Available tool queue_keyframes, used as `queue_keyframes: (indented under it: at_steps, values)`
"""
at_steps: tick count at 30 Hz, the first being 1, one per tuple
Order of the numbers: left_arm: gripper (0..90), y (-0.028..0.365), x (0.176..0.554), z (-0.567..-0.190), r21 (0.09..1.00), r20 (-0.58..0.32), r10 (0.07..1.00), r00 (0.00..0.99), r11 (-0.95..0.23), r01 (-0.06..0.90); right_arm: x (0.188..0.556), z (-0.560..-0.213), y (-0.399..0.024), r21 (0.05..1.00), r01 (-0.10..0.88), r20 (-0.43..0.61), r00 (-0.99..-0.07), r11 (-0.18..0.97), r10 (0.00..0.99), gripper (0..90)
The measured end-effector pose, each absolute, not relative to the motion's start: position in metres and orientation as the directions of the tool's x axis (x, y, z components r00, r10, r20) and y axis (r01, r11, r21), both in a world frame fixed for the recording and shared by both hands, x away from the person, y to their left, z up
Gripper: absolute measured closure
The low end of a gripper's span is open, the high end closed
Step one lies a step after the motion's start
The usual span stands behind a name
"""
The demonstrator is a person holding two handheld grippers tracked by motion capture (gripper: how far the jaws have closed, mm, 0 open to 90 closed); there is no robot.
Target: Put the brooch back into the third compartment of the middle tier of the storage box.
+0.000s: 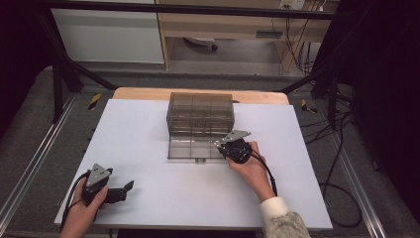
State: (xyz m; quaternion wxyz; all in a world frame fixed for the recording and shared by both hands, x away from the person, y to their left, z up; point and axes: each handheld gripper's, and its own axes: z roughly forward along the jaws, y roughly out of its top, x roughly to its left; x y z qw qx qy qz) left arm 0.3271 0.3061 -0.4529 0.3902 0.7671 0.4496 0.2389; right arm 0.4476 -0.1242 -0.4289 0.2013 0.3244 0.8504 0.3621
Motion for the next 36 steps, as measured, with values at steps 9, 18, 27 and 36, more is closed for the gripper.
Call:
queue_keyframes:
  at_steps: [9, 18, 27, 36]
  values:
    - [7.6, 0.306, 0.327, -0.453, 0.813, 0.014, 0.876, 0.481, -0.290, 0.504, 0.446, -0.422, -0.125, 0.791, 0.388, -0.101, -0.680, 0.473, 0.726, 64.1]
    - [7.6, 0.306, 0.327, -0.453, 0.812, 0.013, 0.874, 0.485, -0.292, 0.505, 0.433, -0.404, -0.131, 0.839, 0.376, -0.088, -0.621, 0.394, 0.779, 48.5]
    - [7.5, 0.306, 0.328, -0.453, 0.812, 0.013, 0.873, 0.488, -0.294, 0.504, 0.420, -0.403, -0.136, 0.836, 0.394, -0.095, -0.583, 0.383, 0.807, 30.2]
    - [7.6, 0.307, 0.327, -0.452, 0.812, 0.012, 0.875, 0.484, -0.291, 0.506, 0.413, -0.408, -0.138, 0.805, 0.463, -0.067, -0.551, 0.371, 0.832, 13.1]
